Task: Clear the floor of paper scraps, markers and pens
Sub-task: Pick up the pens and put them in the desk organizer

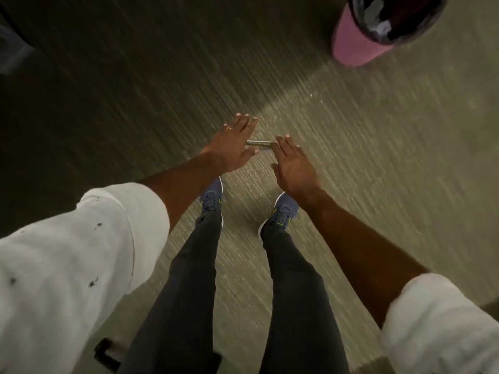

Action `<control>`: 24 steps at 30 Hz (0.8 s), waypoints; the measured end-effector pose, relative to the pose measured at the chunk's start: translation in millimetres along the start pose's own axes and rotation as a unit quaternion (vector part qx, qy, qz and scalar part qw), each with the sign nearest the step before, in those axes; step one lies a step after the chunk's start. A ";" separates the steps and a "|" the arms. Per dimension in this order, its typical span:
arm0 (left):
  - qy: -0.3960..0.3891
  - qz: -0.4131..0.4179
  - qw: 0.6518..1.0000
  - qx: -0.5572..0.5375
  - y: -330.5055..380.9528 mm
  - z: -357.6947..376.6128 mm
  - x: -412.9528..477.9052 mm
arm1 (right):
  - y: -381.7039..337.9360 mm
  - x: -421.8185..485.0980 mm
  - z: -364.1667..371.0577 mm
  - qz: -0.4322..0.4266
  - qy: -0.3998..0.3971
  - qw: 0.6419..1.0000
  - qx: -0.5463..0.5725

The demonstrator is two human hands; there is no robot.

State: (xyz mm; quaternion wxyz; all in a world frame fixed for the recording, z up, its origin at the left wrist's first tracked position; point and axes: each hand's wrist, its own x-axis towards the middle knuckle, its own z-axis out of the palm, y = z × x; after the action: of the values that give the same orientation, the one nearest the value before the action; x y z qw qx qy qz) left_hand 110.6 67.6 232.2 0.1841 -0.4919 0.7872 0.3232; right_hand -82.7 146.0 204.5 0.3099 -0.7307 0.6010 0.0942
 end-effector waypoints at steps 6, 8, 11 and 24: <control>-0.046 0.027 0.999 0.012 -44.0 104.0 79.6 | 49.5 50.0 106.0 0.016 -0.024 1.000 0.008; -0.054 0.026 0.998 0.011 -58.2 137.3 105.4 | 64.1 68.9 140.7 0.014 -0.032 0.999 0.007; -0.057 0.021 0.998 0.002 -78.4 180.9 144.9 | 81.4 102.4 188.7 0.005 -0.044 0.999 -0.002; 0.016 0.021 0.999 0.022 -128.3 308.1 279.2 | 111.9 223.4 332.7 -0.011 0.021 0.999 -0.048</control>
State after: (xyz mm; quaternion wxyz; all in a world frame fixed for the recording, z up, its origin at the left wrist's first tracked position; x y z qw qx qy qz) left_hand 91.3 57.8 -202.5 0.1754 -0.4763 0.8071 0.3018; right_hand -51.3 141.5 -210.4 0.2627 -0.7530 0.5943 0.1042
